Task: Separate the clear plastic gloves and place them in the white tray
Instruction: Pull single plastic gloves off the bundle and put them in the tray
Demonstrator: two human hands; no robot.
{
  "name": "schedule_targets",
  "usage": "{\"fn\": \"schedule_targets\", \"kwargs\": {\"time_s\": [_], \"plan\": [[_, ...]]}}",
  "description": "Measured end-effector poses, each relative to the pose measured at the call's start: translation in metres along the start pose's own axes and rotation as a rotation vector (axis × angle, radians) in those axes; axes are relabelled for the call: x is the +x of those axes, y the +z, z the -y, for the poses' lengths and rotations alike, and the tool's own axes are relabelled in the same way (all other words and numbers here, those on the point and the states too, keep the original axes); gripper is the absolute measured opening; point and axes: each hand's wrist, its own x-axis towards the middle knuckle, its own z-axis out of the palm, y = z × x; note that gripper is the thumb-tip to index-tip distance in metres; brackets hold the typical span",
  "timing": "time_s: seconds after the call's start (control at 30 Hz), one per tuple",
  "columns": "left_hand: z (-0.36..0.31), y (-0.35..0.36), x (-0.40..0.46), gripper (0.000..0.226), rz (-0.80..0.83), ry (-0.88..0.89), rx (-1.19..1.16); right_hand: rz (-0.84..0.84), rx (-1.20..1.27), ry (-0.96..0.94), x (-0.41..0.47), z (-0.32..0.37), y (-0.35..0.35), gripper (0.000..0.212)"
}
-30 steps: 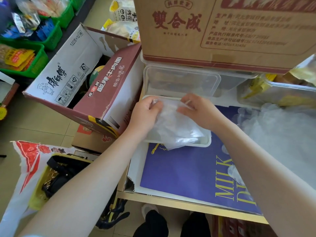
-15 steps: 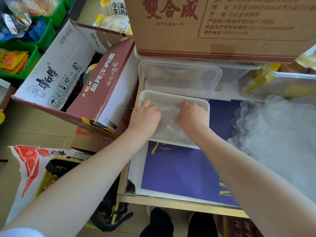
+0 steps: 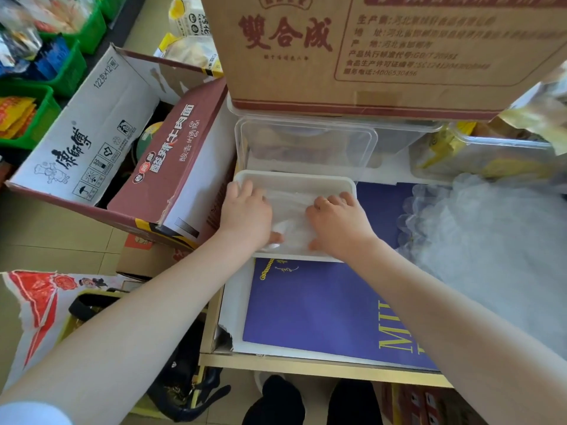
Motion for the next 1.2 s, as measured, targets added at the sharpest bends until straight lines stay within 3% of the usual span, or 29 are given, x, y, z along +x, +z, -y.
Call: {"fn": "schedule_targets", "kwargs": {"time_s": [0.1, 0.2, 0.27, 0.33, 0.4, 0.53, 0.63, 0.8, 0.9, 1.03, 1.13, 1.2], "plan": [[0.002, 0.001, 0.0, 0.087, 0.028, -0.062, -0.018, -0.024, 0.006, -0.121, -0.013, -0.021, 0.002, 0.044], [-0.003, -0.007, -0.009, 0.075, -0.011, -0.092, -0.035, -0.2, 0.221, -0.159, -0.039, -0.04, 0.003, 0.038], [-0.006, -0.018, -0.017, 0.054, -0.165, -0.064, -0.149, -0.361, 0.388, -0.026, -0.063, -0.051, 0.012, 0.034], [-0.016, -0.022, -0.023, 0.029, -0.441, 0.037, -0.333, -0.438, 0.476, 0.137, -0.088, -0.064, 0.026, 0.034], [-0.032, -0.029, -0.031, 0.033, -0.544, 0.16, -0.571, -0.401, 0.5, 0.325, -0.11, -0.082, 0.048, 0.037], [-0.083, -0.046, -0.044, 0.035, -0.509, 0.356, -0.778, -0.162, 0.38, 0.627, -0.147, -0.12, 0.078, 0.068], [-0.122, -0.054, -0.046, 0.029, -0.519, 0.433, -0.81, -0.078, 0.413, 0.688, -0.167, -0.14, 0.094, 0.067], [-0.183, -0.06, -0.043, 0.033, -0.403, 0.39, -0.924, -0.214, 0.535, 0.597, -0.181, -0.159, 0.111, 0.02], [-0.214, -0.07, -0.037, 0.033, -0.241, 0.296, -0.998, -0.315, 0.707, 0.539, -0.186, -0.17, 0.111, 0.015], [-0.25, -0.1, -0.038, 0.051, -0.021, 0.197, -1.326, -0.518, 0.822, 0.447, -0.203, -0.177, 0.1, 0.012], [-0.273, -0.117, -0.04, 0.023, -0.051, 0.137, -1.563, -0.569, 0.902, 0.329, -0.216, -0.182, 0.094, 0.009], [-0.279, -0.127, -0.042, 0.006, -0.077, 0.048, -1.805, -0.552, 0.984, 0.332, -0.225, -0.186, 0.093, 0.023]]}}
